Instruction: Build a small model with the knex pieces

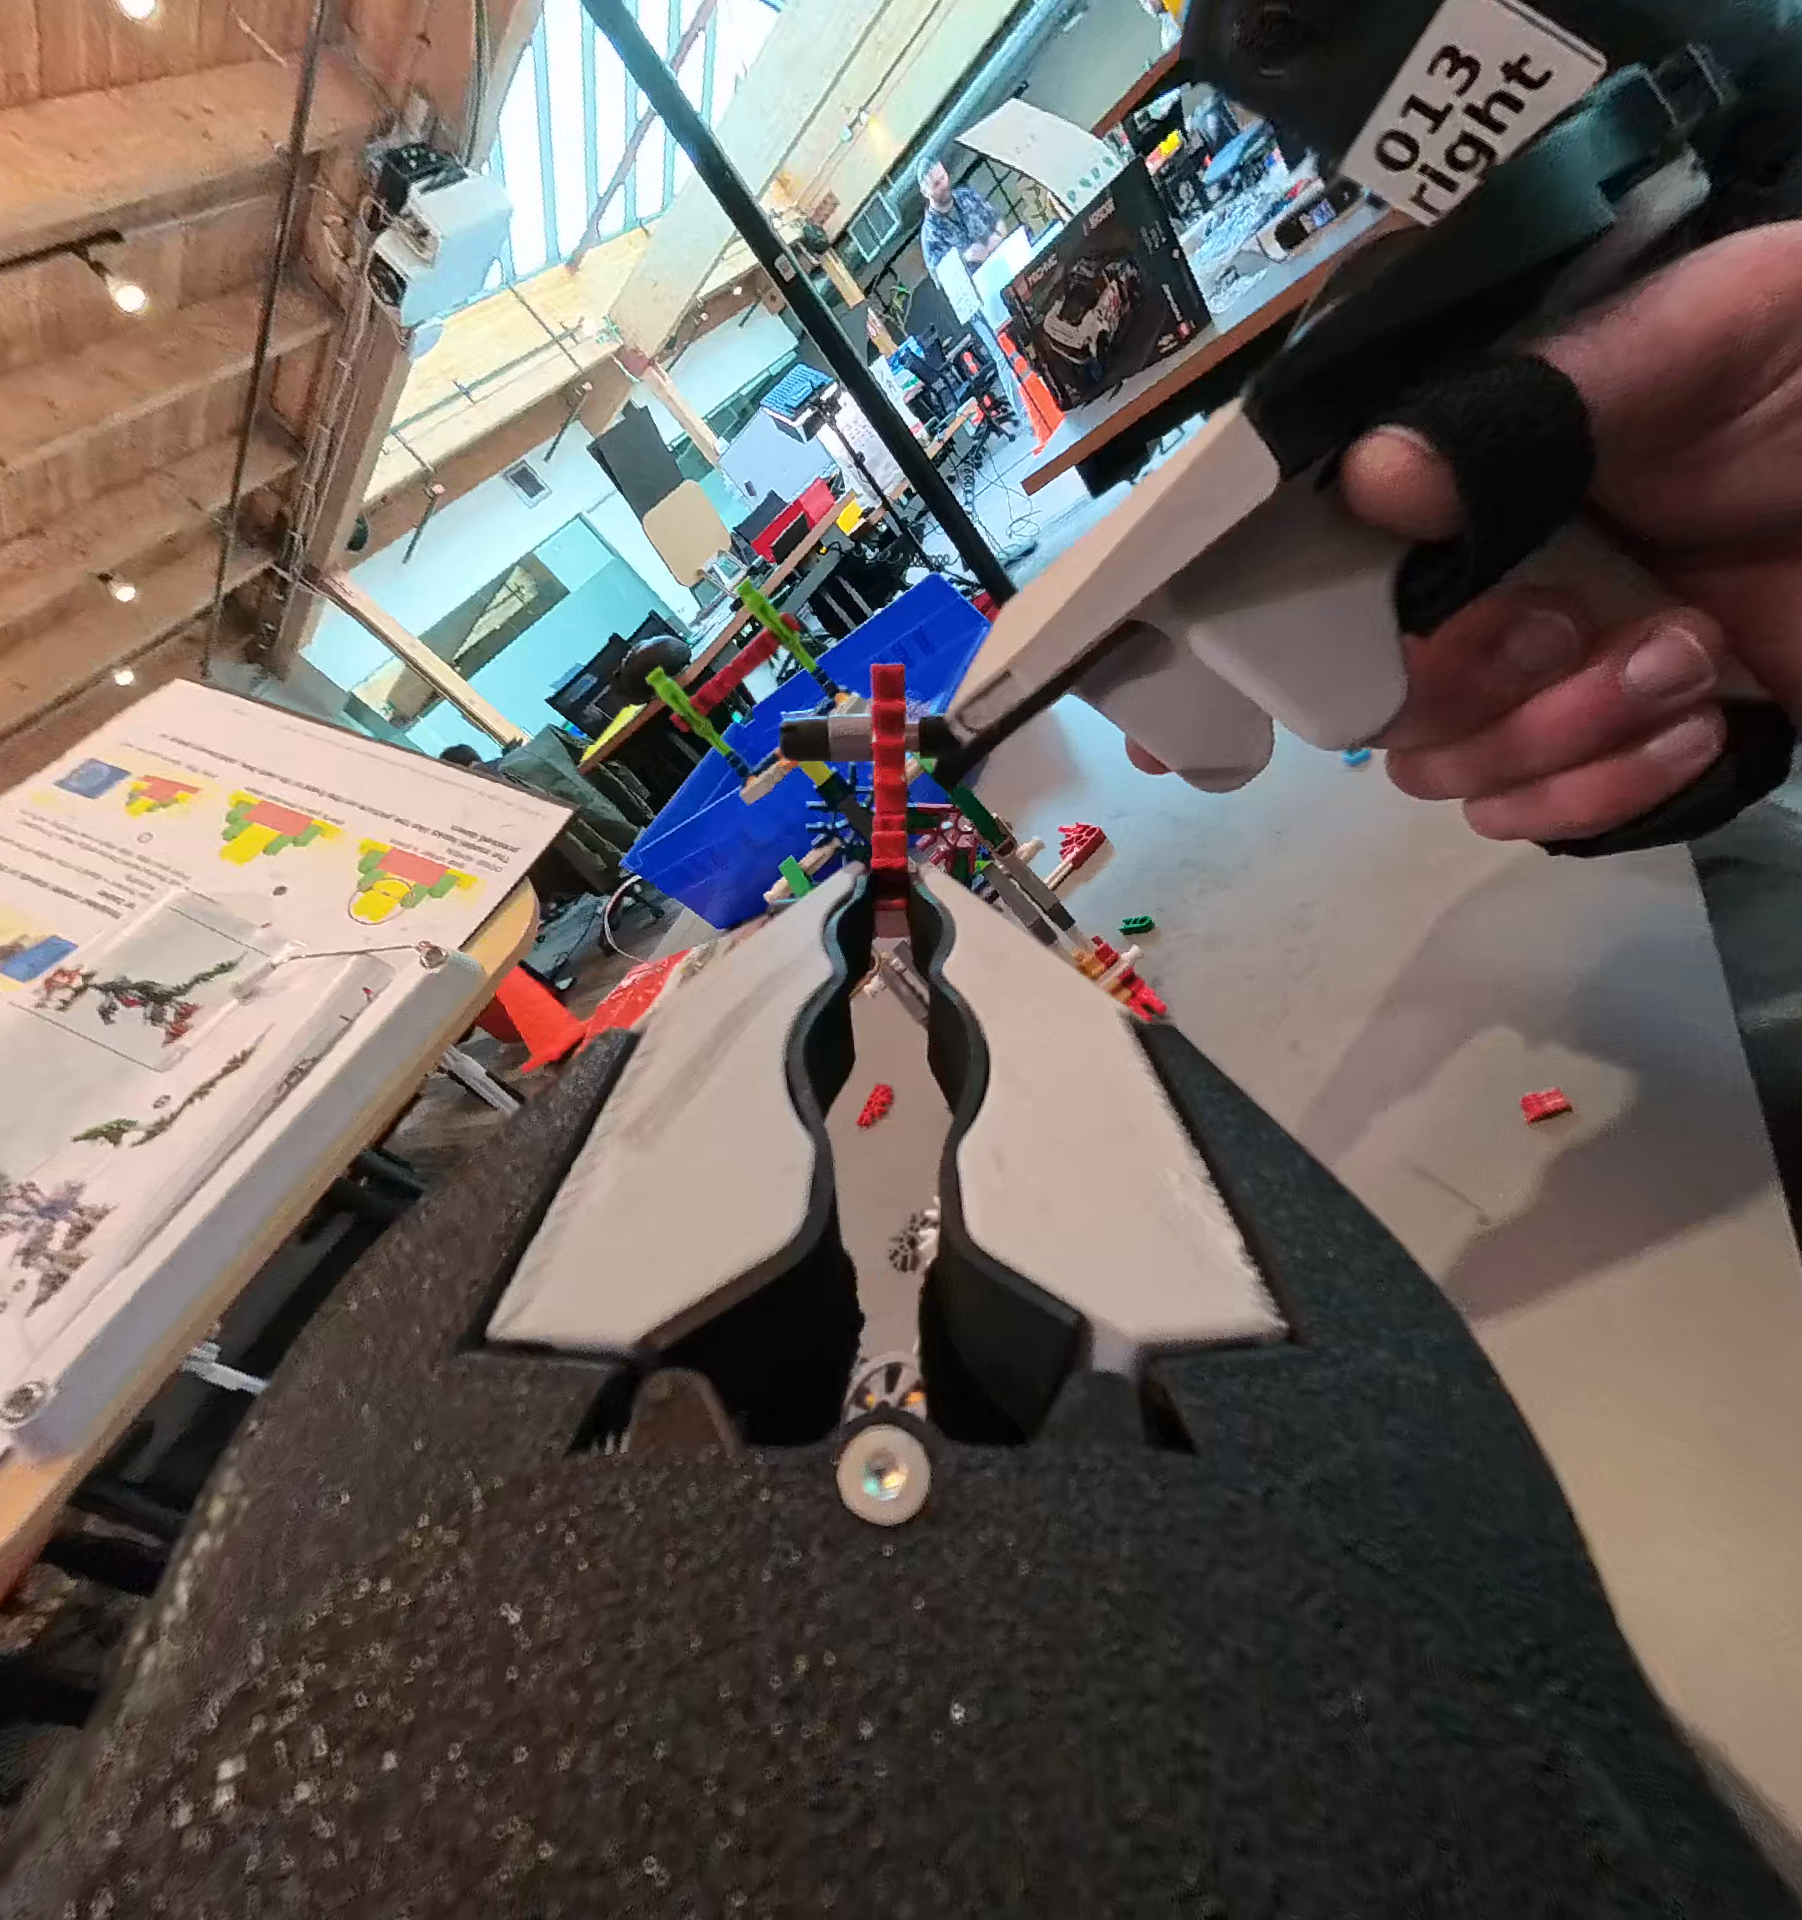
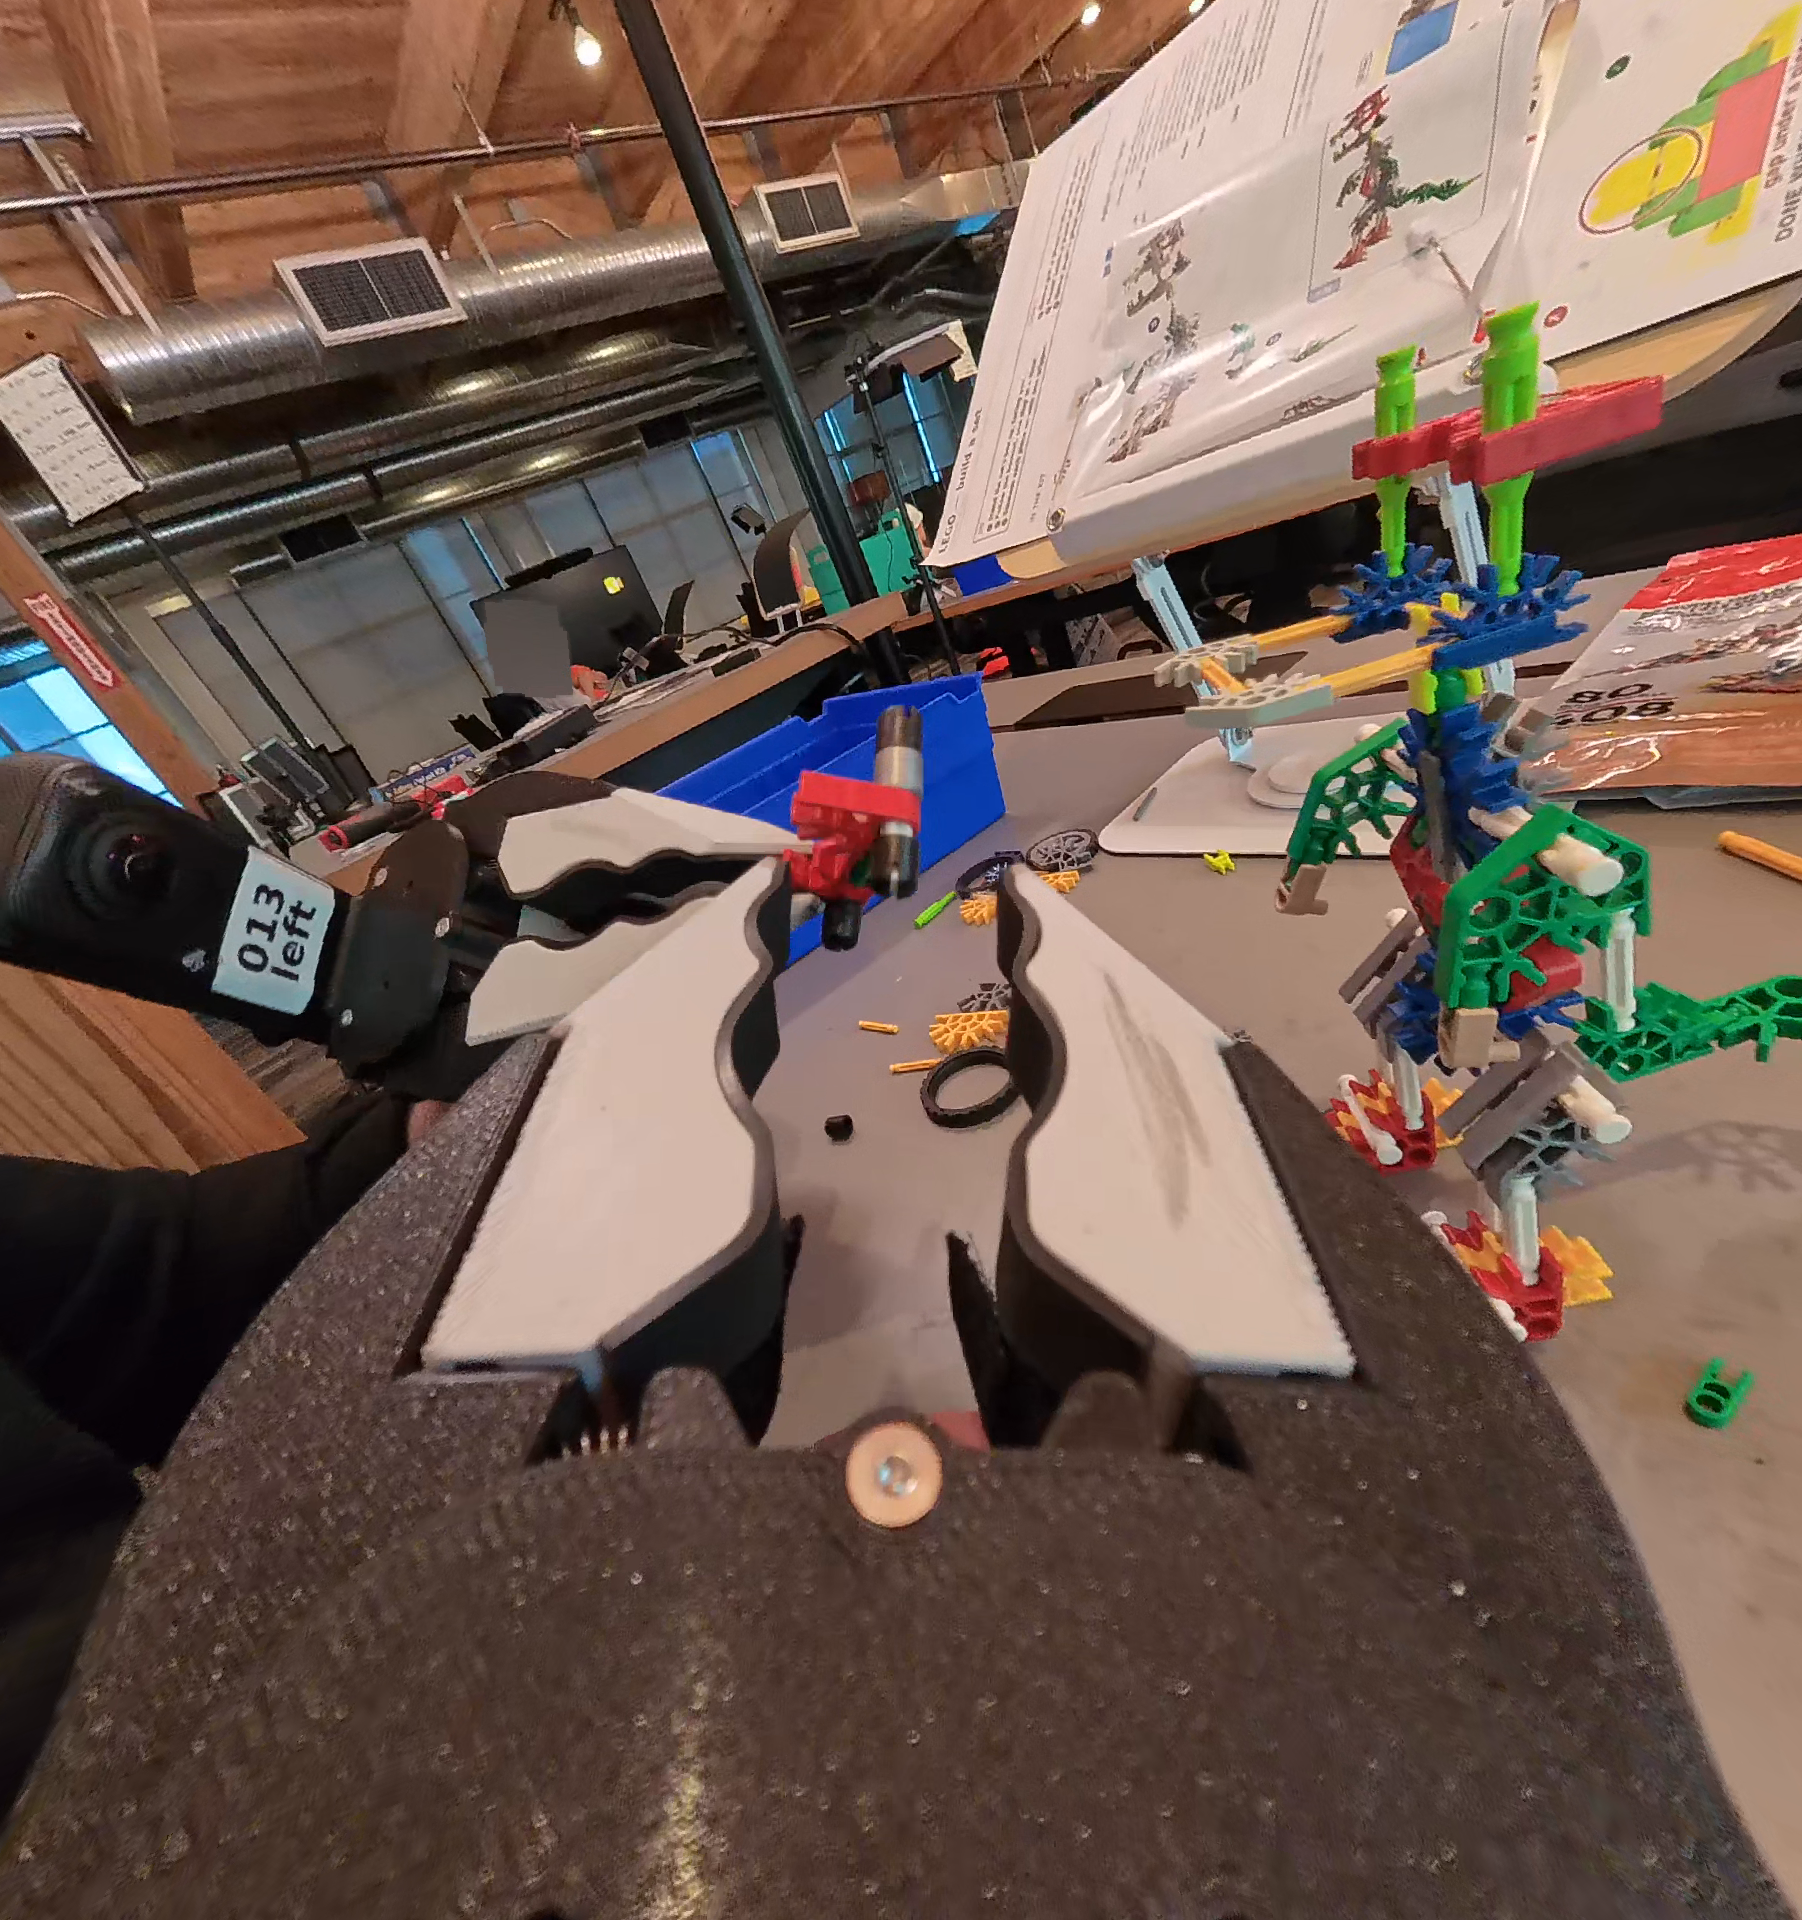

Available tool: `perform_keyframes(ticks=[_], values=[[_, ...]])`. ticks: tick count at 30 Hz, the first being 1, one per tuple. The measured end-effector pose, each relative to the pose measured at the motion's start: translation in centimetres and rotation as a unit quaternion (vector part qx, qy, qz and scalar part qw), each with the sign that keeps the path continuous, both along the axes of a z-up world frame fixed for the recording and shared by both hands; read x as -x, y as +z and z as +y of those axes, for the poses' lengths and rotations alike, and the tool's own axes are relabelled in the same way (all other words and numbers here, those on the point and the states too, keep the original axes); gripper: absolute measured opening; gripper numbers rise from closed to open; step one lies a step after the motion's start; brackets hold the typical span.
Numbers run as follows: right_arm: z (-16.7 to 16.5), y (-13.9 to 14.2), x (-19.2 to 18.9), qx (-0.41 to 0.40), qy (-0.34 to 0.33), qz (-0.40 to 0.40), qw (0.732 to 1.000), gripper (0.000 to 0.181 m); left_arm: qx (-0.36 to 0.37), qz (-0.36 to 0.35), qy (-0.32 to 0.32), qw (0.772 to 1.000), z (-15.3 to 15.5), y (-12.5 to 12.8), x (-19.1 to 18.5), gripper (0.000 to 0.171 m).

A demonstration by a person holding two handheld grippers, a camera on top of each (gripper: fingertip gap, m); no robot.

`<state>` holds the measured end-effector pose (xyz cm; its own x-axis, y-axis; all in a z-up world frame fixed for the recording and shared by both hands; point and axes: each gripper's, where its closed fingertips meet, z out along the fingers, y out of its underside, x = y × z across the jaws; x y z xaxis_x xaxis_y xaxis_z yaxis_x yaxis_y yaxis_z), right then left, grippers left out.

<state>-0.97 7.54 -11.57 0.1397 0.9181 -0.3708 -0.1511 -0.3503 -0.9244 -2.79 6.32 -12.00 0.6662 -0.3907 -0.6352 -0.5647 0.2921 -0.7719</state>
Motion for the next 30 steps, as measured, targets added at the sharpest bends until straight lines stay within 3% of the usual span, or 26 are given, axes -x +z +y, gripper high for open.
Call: perform_keyframes(ticks=[2,6,9,18,24,30], values=[[0.0,0.1,0.0,0.001,0.003,0.003,1.000,0.035,-0.014,0.021,-0.005,1.000,-0.2,0.0,-0.2,0.004],[-0.6,0.1,0.2,0.000,0.026,0.006,1.000,0.012,-0.036,0.039,-0.012,0.999,-0.5,0.1,-0.6,0.003],[-0.8,0.4,0.2,-0.009,0.025,0.012,1.000,0.008,-0.046,0.047,-0.014,0.998,-0.6,0.2,-0.7,0.003],[-0.8,0.4,0.4,-0.036,0.015,-0.003,0.999,0.007,-0.036,0.040,-0.020,0.998,-0.3,-0.3,-0.2,0.005],[-0.2,0.2,0.4,-0.058,-0.003,-0.016,0.998,0.007,-0.036,0.028,-0.007,0.999,0.1,-0.2,0.5,0.017],[0.5,-0.4,0.4,-0.153,-0.051,-0.083,0.983,0.007,-0.025,0.019,-0.012,0.999,0.2,0.0,0.8,0.023]])
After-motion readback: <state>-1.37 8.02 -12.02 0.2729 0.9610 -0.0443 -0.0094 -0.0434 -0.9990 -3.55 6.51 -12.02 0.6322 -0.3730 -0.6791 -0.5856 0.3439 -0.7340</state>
